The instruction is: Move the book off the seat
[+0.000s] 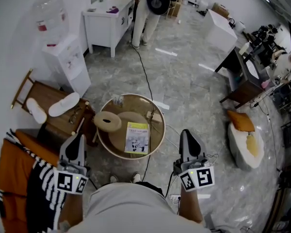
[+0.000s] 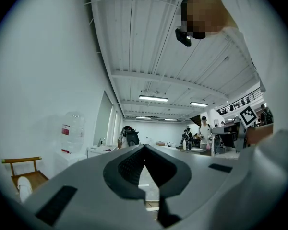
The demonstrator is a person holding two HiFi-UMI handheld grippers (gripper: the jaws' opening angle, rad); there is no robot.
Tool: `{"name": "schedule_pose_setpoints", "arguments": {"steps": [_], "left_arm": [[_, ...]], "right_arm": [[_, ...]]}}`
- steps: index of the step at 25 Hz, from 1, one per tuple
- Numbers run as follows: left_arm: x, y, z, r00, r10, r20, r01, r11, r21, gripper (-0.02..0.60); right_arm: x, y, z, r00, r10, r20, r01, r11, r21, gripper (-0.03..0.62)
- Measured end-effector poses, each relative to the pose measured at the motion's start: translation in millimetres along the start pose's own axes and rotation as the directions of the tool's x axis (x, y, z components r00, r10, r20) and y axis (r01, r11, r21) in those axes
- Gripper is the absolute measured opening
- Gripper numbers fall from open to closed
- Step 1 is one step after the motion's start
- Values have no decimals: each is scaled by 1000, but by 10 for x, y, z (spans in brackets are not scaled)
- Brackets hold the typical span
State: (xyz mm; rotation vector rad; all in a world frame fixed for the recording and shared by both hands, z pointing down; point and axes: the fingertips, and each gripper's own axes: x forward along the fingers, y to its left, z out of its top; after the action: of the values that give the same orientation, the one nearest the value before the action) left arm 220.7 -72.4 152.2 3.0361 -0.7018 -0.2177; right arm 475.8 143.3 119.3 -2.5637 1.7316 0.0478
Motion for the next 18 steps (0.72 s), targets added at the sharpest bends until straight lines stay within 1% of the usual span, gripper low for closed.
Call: {"name": "schedule_pose_setpoints", "arguments": {"steps": [6,11,18], "left_arm": [[-93,29,-50,1000,-7,-4,7,1000,-20,17],[-157,75,-71,1000,-24,-16,24,1000,-16,17],[-209,113,-68,999,-40,-13,40,999,-18,17]], "right_arm": [[-40,123,-40,1000,-8,-17,8,1000,-12,21],[-51,299,-96,999,3,-32,-4,999,-38,21],[-112,418,-85,1000,-2,-26,1,999,-45,21]]}}
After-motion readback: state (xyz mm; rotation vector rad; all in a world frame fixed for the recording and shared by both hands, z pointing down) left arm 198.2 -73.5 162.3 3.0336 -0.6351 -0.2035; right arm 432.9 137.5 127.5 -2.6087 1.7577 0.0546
